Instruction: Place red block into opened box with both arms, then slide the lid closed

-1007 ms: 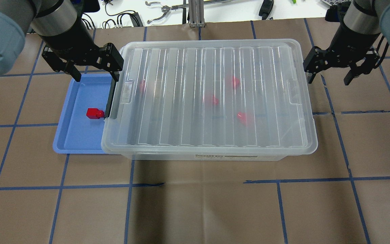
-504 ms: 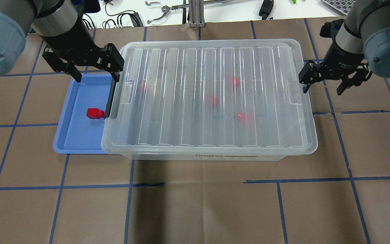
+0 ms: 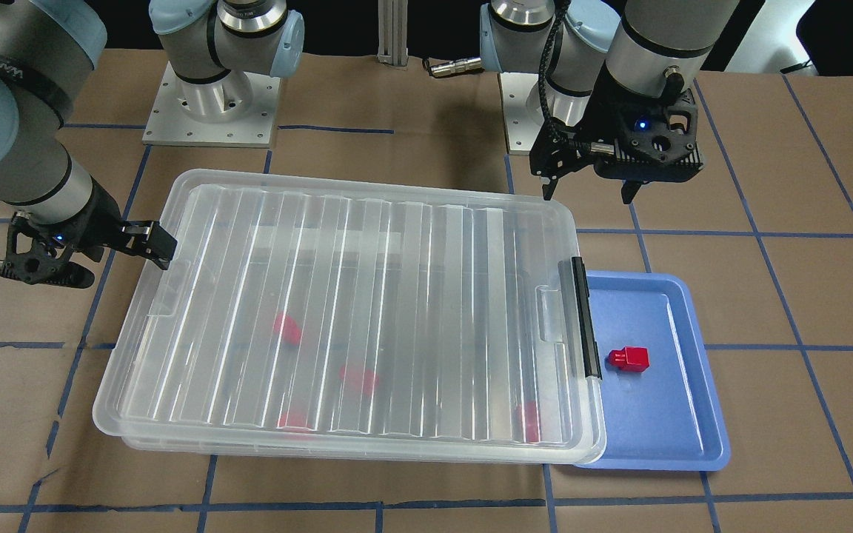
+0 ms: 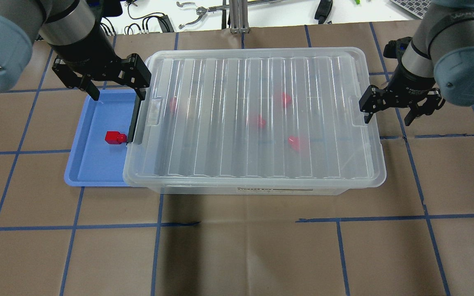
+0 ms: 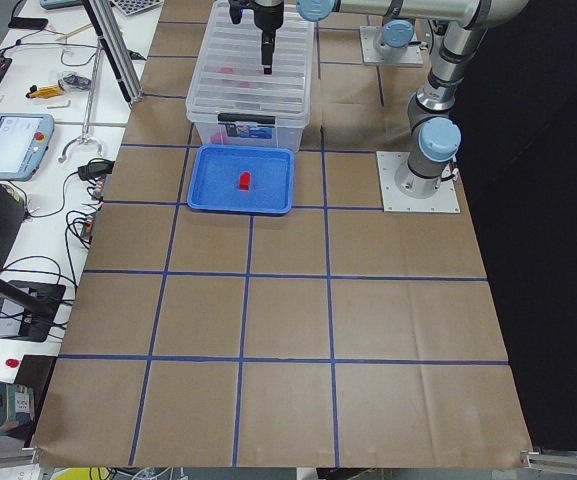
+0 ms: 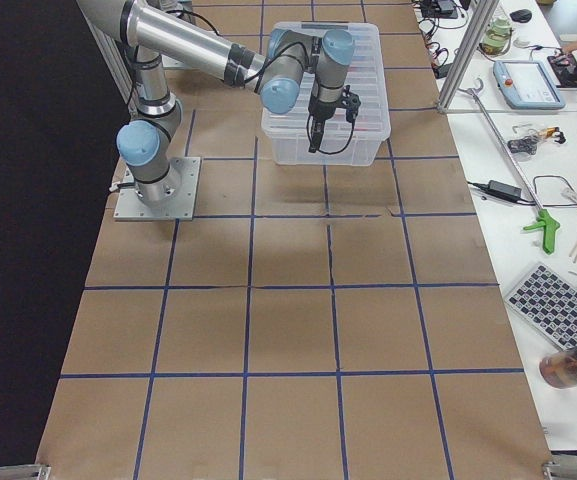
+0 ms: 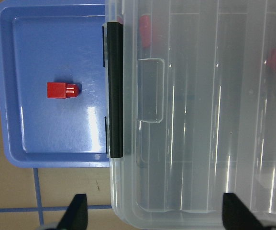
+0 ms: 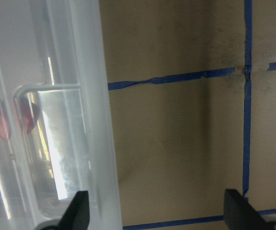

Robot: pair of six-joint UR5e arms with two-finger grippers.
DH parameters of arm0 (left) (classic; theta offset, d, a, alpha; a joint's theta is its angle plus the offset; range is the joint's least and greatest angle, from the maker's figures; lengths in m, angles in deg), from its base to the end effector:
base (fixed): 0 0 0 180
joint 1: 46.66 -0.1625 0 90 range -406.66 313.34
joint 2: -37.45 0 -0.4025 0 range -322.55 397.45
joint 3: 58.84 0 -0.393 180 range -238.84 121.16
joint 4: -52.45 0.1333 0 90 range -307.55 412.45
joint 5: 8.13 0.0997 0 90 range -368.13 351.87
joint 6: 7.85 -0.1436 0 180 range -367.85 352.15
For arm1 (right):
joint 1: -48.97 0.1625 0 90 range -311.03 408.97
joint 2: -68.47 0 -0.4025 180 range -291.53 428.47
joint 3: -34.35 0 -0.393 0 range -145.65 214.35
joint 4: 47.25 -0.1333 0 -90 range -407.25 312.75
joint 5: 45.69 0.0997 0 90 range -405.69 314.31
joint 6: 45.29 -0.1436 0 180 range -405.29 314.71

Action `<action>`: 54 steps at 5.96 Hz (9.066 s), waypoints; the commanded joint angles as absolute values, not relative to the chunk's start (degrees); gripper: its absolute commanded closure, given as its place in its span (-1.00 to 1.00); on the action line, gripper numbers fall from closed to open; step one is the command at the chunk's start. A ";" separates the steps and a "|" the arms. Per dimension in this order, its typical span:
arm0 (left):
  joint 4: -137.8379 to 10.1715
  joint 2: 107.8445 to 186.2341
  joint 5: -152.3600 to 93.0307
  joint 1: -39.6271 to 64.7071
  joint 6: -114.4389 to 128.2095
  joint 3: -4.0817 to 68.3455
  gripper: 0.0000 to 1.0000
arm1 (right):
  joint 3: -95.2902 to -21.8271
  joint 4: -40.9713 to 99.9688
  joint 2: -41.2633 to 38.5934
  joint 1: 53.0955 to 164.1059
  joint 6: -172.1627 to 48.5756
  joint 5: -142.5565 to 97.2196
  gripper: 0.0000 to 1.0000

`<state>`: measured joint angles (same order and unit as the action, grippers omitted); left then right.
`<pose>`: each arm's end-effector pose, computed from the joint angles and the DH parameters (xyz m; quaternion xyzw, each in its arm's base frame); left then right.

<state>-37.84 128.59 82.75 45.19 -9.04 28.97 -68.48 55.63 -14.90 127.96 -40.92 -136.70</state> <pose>-0.1472 -0.4980 0.4299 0.0265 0.9996 -0.0067 0.0076 0.0329 -0.5154 0.2773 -0.0573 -0.9967 -0.0580 0.0010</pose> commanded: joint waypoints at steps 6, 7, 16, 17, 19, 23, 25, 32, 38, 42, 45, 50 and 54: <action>-38.43 128.67 82.57 44.05 -26.60 29.58 -0.97 | -68.75 58.57 -14.41 124.48 -26.24 -137.71 -1.00; -40.17 128.94 82.66 43.61 -31.53 29.58 -0.97 | -68.75 58.57 -14.41 123.42 -24.65 -137.80 -1.00; -14.10 139.01 82.05 28.40 -114.54 40.92 -0.96 | -68.75 58.57 -14.41 113.76 -16.64 -140.44 -1.00; -12.78 142.44 81.96 28.58 -114.54 41.01 -0.96 | -68.75 58.57 -14.50 111.57 -15.51 -140.18 -1.00; -8.99 146.14 82.21 28.67 -117.77 42.93 -0.96 | -68.57 60.40 -14.41 110.32 -14.09 -140.43 -1.00; -3.72 154.06 82.48 28.23 -118.06 43.11 -0.96 | -68.66 61.56 -14.50 107.24 -13.04 -140.61 -1.00; -3.45 155.04 82.57 28.31 -118.41 43.38 -0.64 | -68.75 60.95 -15.11 107.24 -13.47 -140.96 -1.00; -21.84 140.05 81.96 30.76 -111.68 39.27 0.99 | -59.58 43.79 -23.20 119.94 -29.83 -140.97 -1.00; -35.45 136.49 81.69 40.57 -97.99 30.91 0.99 | -45.36 31.15 -18.01 138.18 -45.65 -133.58 -1.00; -32.30 140.88 75.37 48.70 -86.33 29.83 0.96 | -47.21 31.06 -18.97 138.00 -46.08 -133.41 -1.00; -19.33 143.00 75.72 48.88 -87.38 38.86 0.98 | -47.30 31.32 -18.81 137.83 -45.91 -133.58 -1.00; -2.69 149.57 75.72 48.53 -88.53 46.63 0.89 | -47.57 32.20 -18.89 138.00 -46.79 -133.58 -1.00; -2.13 151.61 75.80 48.53 -88.53 45.50 -0.91 | -47.48 32.29 -18.63 137.74 -46.43 -133.58 -1.00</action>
<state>-1.87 151.53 75.80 48.53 -88.53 46.06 -47.54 32.31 -18.67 137.87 -46.27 -133.46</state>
